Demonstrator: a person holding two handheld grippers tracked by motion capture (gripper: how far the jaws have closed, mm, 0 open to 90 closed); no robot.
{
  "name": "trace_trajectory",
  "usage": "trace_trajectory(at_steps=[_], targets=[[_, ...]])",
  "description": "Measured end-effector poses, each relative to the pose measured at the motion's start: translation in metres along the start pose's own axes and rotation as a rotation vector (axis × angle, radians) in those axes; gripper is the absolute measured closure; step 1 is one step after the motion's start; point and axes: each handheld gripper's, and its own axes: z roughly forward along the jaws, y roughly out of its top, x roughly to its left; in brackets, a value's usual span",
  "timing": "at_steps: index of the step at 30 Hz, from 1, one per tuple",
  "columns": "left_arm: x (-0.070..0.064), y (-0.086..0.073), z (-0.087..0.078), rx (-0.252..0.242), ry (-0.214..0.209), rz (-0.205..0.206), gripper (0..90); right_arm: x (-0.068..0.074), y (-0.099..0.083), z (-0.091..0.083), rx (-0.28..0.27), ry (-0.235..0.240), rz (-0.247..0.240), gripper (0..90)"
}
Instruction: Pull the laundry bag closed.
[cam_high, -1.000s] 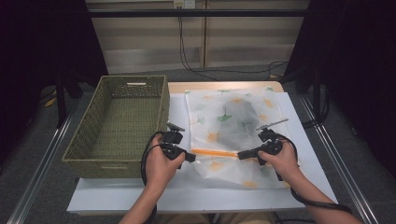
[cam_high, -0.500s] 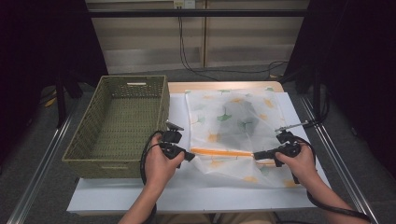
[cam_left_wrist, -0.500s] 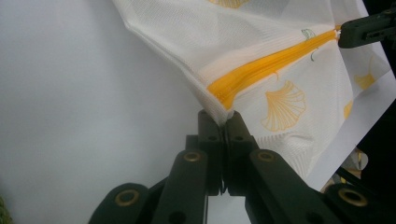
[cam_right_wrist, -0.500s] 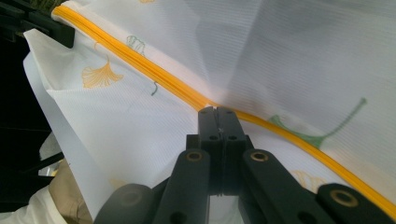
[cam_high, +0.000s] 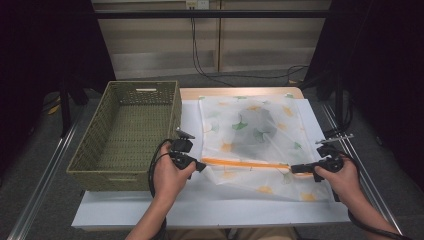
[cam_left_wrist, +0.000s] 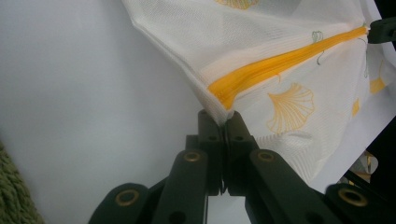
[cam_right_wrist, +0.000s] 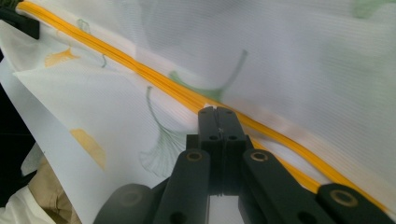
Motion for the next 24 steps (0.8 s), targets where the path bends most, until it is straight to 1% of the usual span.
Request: trace_trajectory(at_steps=[1,2,3,4,5,9,12,13,14,16,18,21,24], targets=[[0.0,0.0,-0.001,-0.003,0.008,-0.006,88.3,-0.003,-0.002,-0.003,-0.002,-0.008,0.004,90.0],[0.001,0.001,-0.002,0.0,0.005,0.002,88.3,-0.004,-0.003,-0.006,-0.005,-0.007,0.015,90.0],[0.001,0.001,-0.002,0.002,0.003,-0.001,88.3,-0.006,-0.004,-0.009,-0.008,-0.015,0.015,90.0],[0.001,0.001,-0.002,-0.004,0.01,-0.008,88.3,-0.009,-0.005,-0.012,-0.013,-0.018,0.015,90.0],[0.001,0.001,-0.002,-0.008,0.008,-0.014,88.2,-0.01,-0.006,-0.014,-0.015,-0.02,0.019,90.0],[0.001,0.001,-0.003,-0.01,0.012,-0.017,88.3,-0.015,-0.01,-0.02,-0.023,-0.033,0.029,90.0],[0.002,0.001,-0.004,0.001,0.021,-0.002,88.2,-0.02,-0.013,-0.023,-0.023,-0.048,0.036,90.0],[0.001,0.001,-0.004,-0.001,0.025,-0.003,88.2,-0.022,-0.014,-0.025,-0.025,-0.053,0.041,90.0],[0.0,0.001,-0.004,-0.017,0.02,-0.019,88.2,-0.024,-0.015,-0.026,-0.024,-0.057,0.045,90.0],[0.002,0.001,-0.006,-0.008,0.02,-0.011,88.2,-0.026,-0.016,-0.03,-0.029,-0.065,0.052,90.0],[0.002,0.0,-0.005,-0.014,0.018,-0.019,88.3,-0.028,-0.018,-0.032,-0.03,-0.067,0.055,90.0],[0.002,0.001,-0.006,-0.01,0.022,-0.008,88.3,-0.03,-0.019,-0.034,-0.033,-0.072,0.062,90.0],[0.002,0.002,-0.008,-0.015,0.012,-0.012,88.3,-0.032,-0.02,-0.036,-0.045,-0.063,0.068,90.0]])
